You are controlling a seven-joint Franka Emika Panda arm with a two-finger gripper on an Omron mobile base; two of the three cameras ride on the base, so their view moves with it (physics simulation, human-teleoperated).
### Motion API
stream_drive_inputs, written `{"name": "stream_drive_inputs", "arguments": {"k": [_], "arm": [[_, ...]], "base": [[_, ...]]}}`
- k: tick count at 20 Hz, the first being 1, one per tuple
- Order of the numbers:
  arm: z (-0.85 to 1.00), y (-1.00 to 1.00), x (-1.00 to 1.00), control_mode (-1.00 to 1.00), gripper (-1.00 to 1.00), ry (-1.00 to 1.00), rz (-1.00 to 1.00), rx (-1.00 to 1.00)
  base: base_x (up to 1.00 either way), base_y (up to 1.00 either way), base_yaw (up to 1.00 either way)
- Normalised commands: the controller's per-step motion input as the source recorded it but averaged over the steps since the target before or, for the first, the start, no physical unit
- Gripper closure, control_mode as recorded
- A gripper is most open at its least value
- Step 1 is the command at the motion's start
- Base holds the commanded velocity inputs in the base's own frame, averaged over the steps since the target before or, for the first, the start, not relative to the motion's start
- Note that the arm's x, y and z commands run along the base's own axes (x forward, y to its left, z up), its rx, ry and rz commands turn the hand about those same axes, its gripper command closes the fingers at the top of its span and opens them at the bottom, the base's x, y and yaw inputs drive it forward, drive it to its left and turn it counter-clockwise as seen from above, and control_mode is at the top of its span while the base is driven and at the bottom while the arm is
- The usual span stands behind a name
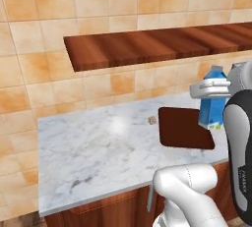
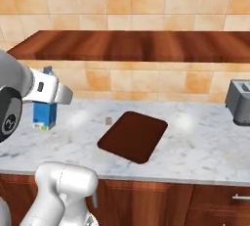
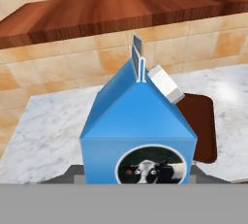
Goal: Take out the milk from the fridge and place it on the tray on the counter. Then take the sugar cube near the tray and place it in the tray.
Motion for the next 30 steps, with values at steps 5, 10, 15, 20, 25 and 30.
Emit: {"name": "stream_drive_inputs", "arguments": {"k": [5, 10, 15, 20, 25, 30], "arm": [[-0.60, -0.88, 0.50, -1.00, 1.00, 0.00, 0.27, 0.04], [-0.73, -0.79, 0.71, -1.00, 1.00, -0.05, 0.32, 0.00], [-0.67, -0.76, 0.99, -1.00, 1.00, -0.07, 0.28, 0.00], [-0.54, -0.62, 1.00, -1.00, 1.00, -0.01, 0.25, 0.00], [-0.25, -0.47, 0.71, -1.00, 1.00, 0.00, 0.31, 0.13], [-0.25, -0.36, 0.74, -1.00, 1.00, 0.00, 0.32, 0.19]], "base": [[0.00, 0.00, 0.00], [0.00, 0.00, 0.00], [0.00, 0.00, 0.00], [0.00, 0.00, 0.00], [0.00, 0.00, 0.00], [0.00, 0.00, 0.00]]}}
